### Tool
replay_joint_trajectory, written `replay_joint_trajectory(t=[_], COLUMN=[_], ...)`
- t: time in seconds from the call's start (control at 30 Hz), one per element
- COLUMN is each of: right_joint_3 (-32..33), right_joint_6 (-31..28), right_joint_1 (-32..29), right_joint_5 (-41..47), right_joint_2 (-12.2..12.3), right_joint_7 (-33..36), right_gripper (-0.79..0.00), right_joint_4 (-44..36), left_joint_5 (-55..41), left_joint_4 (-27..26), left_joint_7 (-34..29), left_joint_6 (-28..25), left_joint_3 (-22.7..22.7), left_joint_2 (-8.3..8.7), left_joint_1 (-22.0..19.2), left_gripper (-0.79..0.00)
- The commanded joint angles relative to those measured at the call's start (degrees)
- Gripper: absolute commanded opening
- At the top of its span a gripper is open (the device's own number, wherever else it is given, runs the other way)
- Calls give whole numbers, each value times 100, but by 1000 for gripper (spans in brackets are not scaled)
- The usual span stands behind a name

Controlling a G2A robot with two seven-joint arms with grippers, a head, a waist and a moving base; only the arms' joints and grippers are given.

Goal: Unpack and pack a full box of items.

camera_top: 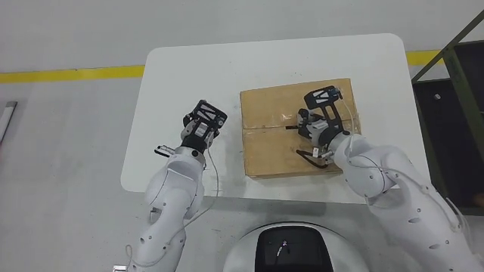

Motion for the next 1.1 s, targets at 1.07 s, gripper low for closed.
replay_joint_trajectory(t=[1.07], right_joint_3=[1094], right_joint_6=[349], right_joint_1=[-623], right_joint_5=[551], right_joint_2=[30], right_joint_7=[-84], right_gripper=[-785], right_joint_4=[-883], left_joint_5=[-1019], left_joint_4=[-417], left_joint_7=[-169], left_joint_6=[-69], left_joint_3=[737], left_joint_2=[-273], left_joint_1=[-800], left_gripper=[-329])
